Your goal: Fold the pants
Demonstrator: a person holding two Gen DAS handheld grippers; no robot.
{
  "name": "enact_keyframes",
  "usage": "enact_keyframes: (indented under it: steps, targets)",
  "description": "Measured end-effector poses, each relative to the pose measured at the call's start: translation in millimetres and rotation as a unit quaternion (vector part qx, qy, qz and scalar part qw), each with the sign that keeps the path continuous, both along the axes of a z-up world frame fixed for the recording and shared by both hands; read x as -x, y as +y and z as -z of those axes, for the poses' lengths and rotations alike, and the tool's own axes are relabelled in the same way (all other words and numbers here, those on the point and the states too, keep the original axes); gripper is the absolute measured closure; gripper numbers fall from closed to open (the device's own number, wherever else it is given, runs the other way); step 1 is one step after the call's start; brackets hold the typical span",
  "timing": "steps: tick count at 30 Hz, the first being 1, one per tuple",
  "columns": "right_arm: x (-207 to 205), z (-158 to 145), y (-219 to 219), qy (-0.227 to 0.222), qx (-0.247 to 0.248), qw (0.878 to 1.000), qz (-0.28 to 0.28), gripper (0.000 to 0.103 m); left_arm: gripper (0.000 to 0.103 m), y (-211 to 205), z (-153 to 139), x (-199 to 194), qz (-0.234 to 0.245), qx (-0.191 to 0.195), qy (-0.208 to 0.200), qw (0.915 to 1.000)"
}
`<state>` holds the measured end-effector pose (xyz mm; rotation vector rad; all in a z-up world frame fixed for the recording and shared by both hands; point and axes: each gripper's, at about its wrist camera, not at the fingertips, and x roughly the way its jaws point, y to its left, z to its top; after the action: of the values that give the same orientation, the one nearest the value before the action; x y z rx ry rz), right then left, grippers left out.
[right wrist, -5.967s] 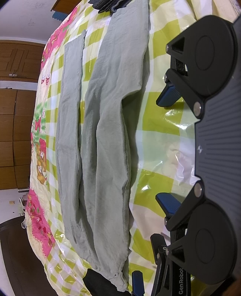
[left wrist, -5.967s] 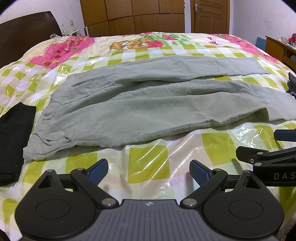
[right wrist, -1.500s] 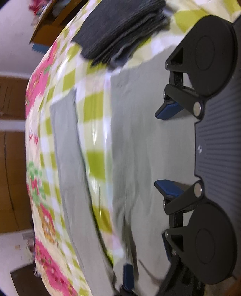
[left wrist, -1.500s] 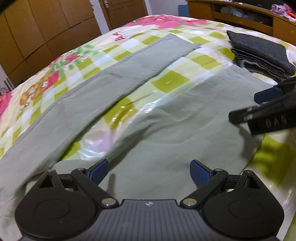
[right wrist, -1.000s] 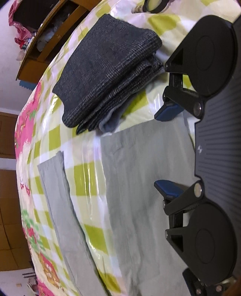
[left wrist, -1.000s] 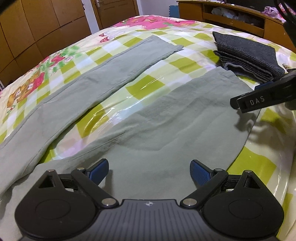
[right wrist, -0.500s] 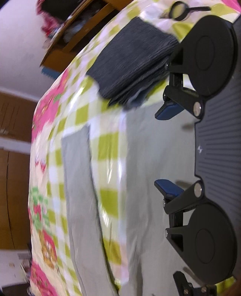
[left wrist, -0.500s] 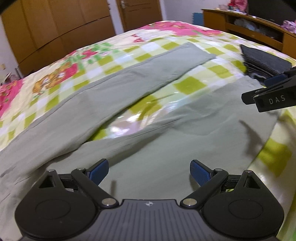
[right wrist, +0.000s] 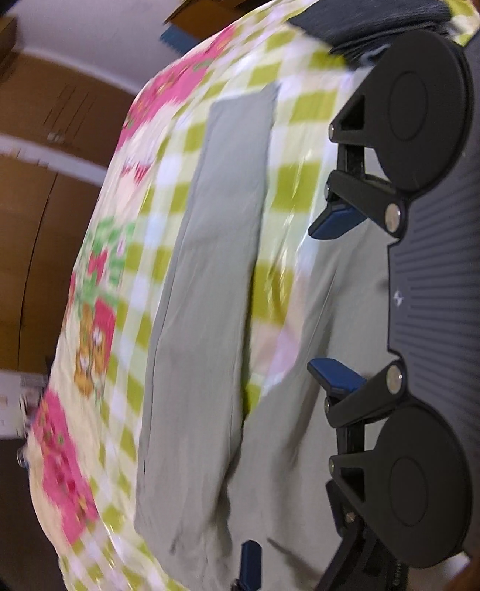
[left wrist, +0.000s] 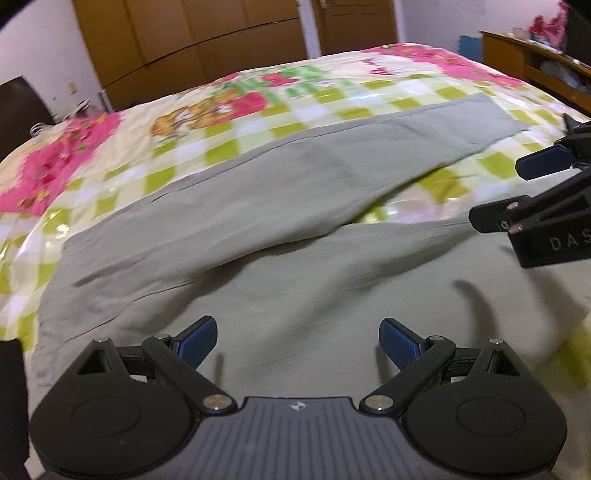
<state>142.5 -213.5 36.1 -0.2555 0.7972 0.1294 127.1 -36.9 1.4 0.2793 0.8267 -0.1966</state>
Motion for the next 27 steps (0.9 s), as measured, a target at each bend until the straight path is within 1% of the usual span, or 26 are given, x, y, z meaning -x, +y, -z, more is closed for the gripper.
enact_keyframes:
  steps: [5, 9, 11, 14, 16, 17, 19, 21, 25, 27]
  targets:
    - [-14, -1, 34, 0.004, 0.012, 0.998, -0.058, 0.032, 0.000, 44, -7, -14, 0.003, -0.004, -0.007, 1.0000]
    - [-48, -11, 54, -0.004, 0.025, 0.992, -0.125, 0.032, 0.000, 94, -20, -50, -0.009, -0.009, -0.027, 0.9996]
    - [-76, -13, 65, -0.013, 0.039, 0.986, -0.162, 0.032, 0.000, 122, -23, -78, -0.025, -0.002, -0.024, 0.9994]
    - [-131, -9, 84, -0.023, 0.066, 0.973, -0.220, 0.032, 0.000, 160, -19, -128, -0.047, 0.003, -0.013, 0.9988]
    - [-166, -3, 94, -0.021, 0.075, 0.967, -0.242, 0.032, 0.000, 185, -13, -160, -0.058, 0.001, -0.005, 0.9983]
    - [-184, 0, 98, -0.018, 0.075, 0.965, -0.250, 0.032, 0.000, 198, -10, -175, -0.063, 0.011, 0.003, 0.9979]
    - [-216, 5, 104, -0.008, 0.074, 0.961, -0.267, 0.032, 0.000, 223, -3, -202, -0.072, 0.029, 0.024, 0.9967]
    - [-241, 12, 111, 0.010, 0.073, 0.954, -0.291, 0.031, 0.000, 237, 3, -221, -0.071, 0.031, 0.040, 0.9962]
    - [-269, 29, 115, 0.069, 0.068, 0.941, -0.323, 0.031, 0.000, 256, 13, -249, -0.069, 0.039, 0.066, 0.9947]
    - [-272, 37, 117, 0.082, 0.081, 0.937, -0.330, 0.031, 0.000, 261, 16, -258, -0.067, 0.042, 0.071, 0.9944]
